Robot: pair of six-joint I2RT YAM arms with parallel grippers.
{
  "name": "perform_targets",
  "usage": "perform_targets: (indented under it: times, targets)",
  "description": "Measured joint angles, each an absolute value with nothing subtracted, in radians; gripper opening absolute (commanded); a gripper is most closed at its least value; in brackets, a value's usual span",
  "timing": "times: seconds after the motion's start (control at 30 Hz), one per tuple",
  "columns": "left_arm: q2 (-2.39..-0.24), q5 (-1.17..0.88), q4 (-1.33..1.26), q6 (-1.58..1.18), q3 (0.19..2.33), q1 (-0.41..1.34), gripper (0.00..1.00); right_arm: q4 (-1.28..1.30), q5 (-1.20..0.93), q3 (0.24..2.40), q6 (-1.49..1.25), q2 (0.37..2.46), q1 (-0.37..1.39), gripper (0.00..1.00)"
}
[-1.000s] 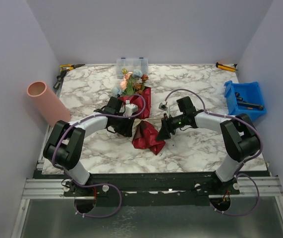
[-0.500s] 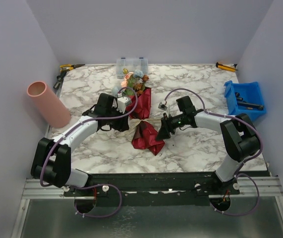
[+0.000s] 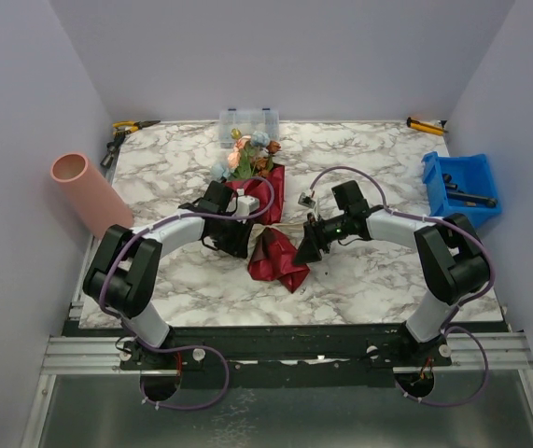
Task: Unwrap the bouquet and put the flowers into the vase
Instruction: Move the vase to the center of the board, then untie the ribbon from the wrapping paper.
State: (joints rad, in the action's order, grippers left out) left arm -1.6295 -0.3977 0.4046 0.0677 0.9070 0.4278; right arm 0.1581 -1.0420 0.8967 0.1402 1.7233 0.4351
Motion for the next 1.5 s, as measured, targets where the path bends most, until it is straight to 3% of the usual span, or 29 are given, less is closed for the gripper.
perform_targets:
  times: [0.23, 0.33, 0.47, 0.67, 1.03, 1.5]
  targets:
    - [-1.647, -0.339, 0.371, 0.044, 0.922, 0.427, 0.18, 0.167, -1.073, 0.909, 0.152, 1.724, 0.482, 0.71]
    - [-1.648, -0.321, 0.365, 0.044, 0.922, 0.427, 0.0, 0.182, -1.095, 0.928, 0.17, 1.724, 0.524, 0.74]
    - [-1.648, -0.305, 0.358, 0.044, 0.922, 0.417, 0.0, 0.211, -1.102, 0.945, 0.196, 1.71, 0.541, 0.73]
    - [-1.648, -0.302, 0.352, 0.044, 0.922, 0.389, 0.0, 0.177, -0.979, 0.936, 0.193, 1.606, 0.511, 0.51]
    - [-1.648, -0.324, 0.345, 0.041, 0.922, 0.386, 0.0, 0.105, -0.665, 0.925, 0.124, 1.698, 0.505, 0.5]
    - [-1.648, -0.356, 0.34, 0.041, 0.922, 0.386, 0.0, 0.065, -0.6, 1.015, 0.06, 1.842, 0.509, 0.5]
